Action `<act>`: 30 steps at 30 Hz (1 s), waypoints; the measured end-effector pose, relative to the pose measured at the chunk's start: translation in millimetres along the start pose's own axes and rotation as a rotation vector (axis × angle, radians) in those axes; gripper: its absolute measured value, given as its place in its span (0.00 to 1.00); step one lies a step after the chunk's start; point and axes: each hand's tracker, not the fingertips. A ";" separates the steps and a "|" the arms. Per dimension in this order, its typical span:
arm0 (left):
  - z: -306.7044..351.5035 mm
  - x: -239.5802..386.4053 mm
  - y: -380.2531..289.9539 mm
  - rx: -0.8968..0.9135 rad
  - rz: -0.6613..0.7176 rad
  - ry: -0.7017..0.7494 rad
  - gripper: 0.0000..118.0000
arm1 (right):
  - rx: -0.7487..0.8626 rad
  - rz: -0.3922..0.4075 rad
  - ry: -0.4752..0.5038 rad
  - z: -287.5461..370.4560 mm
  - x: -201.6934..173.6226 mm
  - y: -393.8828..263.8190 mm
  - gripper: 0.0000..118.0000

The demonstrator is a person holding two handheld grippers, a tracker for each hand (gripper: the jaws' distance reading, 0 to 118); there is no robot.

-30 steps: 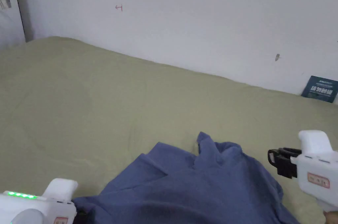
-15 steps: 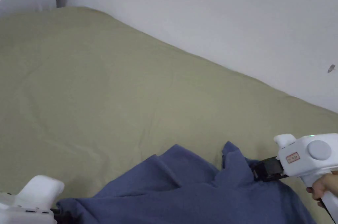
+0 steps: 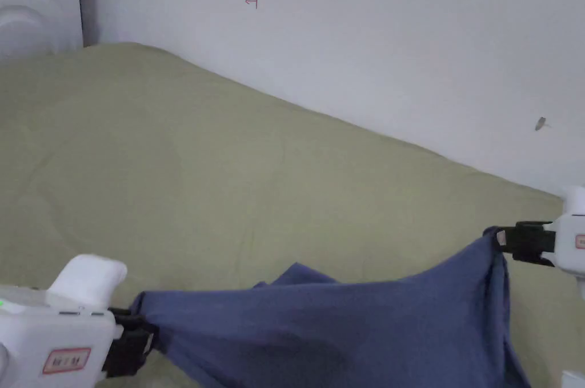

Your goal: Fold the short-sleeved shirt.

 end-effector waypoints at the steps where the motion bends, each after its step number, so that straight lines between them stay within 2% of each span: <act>1: 5.7 3.0 15.4 0.018 -0.028 0.016 0.07 | 0.034 0.005 -0.027 13.5 -0.4 7.8 0.00; 5: 27.3 19.4 89.9 0.126 -0.115 0.039 0.07 | 0.093 0.024 -0.100 69.2 -3.5 49.7 0.00; 8: 36.6 32.6 147.1 0.157 -0.146 0.020 0.07 | 0.152 0.000 -0.151 101.4 0.1 81.7 0.00; 11: 38.9 47.6 196.9 0.175 -0.218 0.031 0.07 | 0.224 0.015 -0.201 123.5 6.1 111.9 0.00; 15: 38.9 69.2 256.6 0.234 -0.309 0.180 0.07 | 0.265 0.037 -0.263 141.5 12.4 152.2 0.00; 26: 27.3 91.2 364.5 0.341 -0.333 0.279 0.07 | 0.440 0.078 -0.377 154.5 11.9 240.4 0.00; 30: 24.4 91.0 392.5 0.392 -0.267 0.299 0.07 | 0.498 0.083 -0.385 158.9 15.3 259.8 0.00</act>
